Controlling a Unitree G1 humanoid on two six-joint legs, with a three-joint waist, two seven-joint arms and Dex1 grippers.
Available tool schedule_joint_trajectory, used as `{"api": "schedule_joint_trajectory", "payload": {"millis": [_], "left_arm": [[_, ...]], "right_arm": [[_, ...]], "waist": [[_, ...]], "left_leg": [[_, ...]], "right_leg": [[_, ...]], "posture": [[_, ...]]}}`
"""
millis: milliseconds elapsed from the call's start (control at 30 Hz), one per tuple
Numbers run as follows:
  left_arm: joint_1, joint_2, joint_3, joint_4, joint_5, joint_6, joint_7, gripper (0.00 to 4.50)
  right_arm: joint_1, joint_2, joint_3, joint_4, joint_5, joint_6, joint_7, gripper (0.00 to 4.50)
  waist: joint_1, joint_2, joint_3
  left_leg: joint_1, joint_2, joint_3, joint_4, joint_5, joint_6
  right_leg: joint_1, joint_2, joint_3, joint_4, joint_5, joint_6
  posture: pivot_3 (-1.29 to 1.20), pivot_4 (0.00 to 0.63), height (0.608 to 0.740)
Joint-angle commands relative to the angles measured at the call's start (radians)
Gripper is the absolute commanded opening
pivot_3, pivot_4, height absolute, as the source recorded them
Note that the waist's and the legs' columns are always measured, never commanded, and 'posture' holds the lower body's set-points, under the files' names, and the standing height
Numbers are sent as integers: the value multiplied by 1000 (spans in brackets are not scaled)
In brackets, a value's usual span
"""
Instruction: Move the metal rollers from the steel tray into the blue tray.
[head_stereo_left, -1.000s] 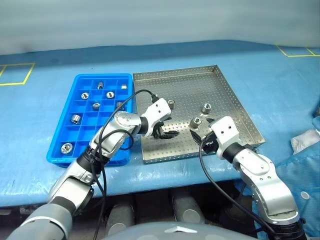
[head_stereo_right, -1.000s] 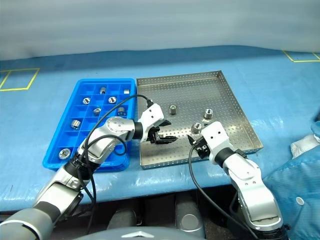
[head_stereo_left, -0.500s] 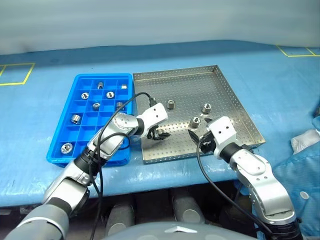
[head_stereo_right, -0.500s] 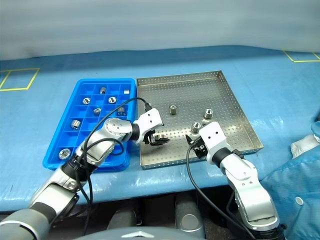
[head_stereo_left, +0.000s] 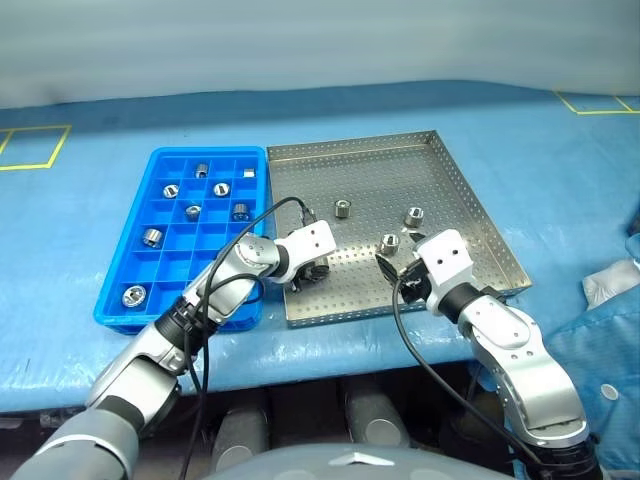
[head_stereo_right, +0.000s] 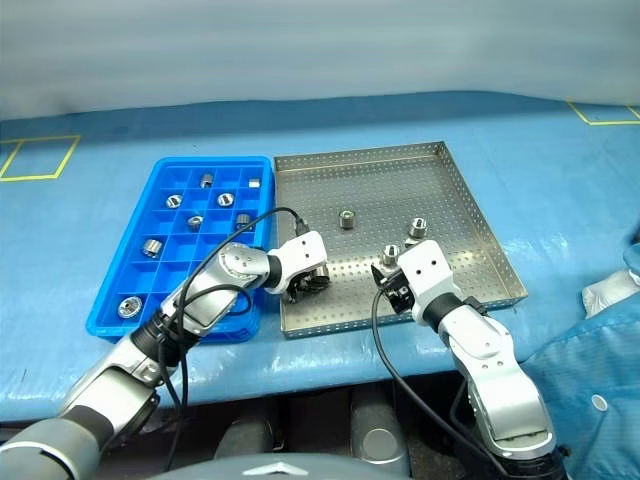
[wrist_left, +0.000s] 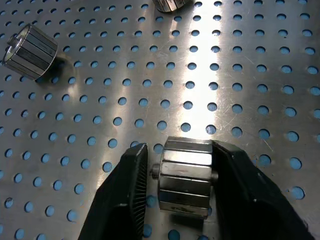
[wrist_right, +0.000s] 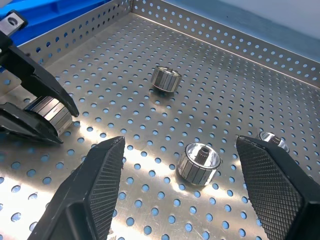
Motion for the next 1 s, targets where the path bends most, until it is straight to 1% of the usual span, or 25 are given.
{"api": "schedule_joint_trajectory", "payload": {"millis": [33,100,233,333,433,533,600,700,767,900,1000], "left_arm": [[-11,-5,40,-15,-2,-6,-3,1458],[-3,-9,66,-28,-24,-8,-7,1458],[2,-58,194,-72,-120,38,12,1458],[5,-76,268,-118,-171,65,26,1458],[32,-58,338,-206,-205,106,54,1458],[87,6,376,-275,-167,121,106,1458],[132,30,430,-320,-148,157,177,1458],[193,5,547,-392,-128,238,322,1458],[229,-8,591,-436,-101,286,403,1458],[269,-49,623,-470,-72,330,513,1458],[298,-50,613,-496,-81,363,516,1458]], "right_arm": [[-16,3,-10,-21,0,-6,-3,3725],[-10,2,0,-12,6,-5,7,3725],[-6,-16,40,19,21,-8,58,3725],[-28,-25,45,49,19,-5,73,3725],[-58,-18,39,67,34,-20,89,3725],[-75,-15,43,79,56,-50,121,3725],[-81,-14,40,78,89,-63,156,3725],[-100,-24,51,101,91,-62,175,3725],[-119,-29,62,126,78,-56,176,3725],[-149,-28,80,147,81,-60,188,3725],[-162,-35,91,156,76,-60,190,3725]], "waist": [[0,0,0],[1,0,0],[9,0,0],[21,0,0],[34,0,0],[47,0,0],[57,0,0],[83,-1,0],[103,-1,0],[138,-1,0],[155,-1,0]], "left_leg": [[0,0,0,0,0,0],[0,0,0,0,0,0],[0,0,0,0,0,0],[0,0,0,0,0,0],[0,0,0,0,0,0],[1,1,0,0,0,0],[1,1,-1,-1,0,0],[1,1,-1,0,0,0],[1,1,-1,1,0,0],[1,1,-2,1,0,0],[1,1,-3,1,0,-1]], "right_leg": [[0,0,0,0,0,0],[0,0,0,0,0,0],[0,0,0,0,0,0],[0,0,0,0,0,0],[0,0,0,0,0,0],[0,1,0,1,0,0],[0,1,0,1,0,0],[0,1,0,0,0,0],[1,1,-1,0,0,0],[2,1,-2,0,1,0],[2,1,-2,0,1,0]], "posture": [[-187,150,740],[-184,150,740],[-154,150,740],[-126,150,740],[-93,150,740],[-65,150,740],[-20,150,740],[23,150,740],[45,150,740],[76,150,740],[84,150,740]]}}
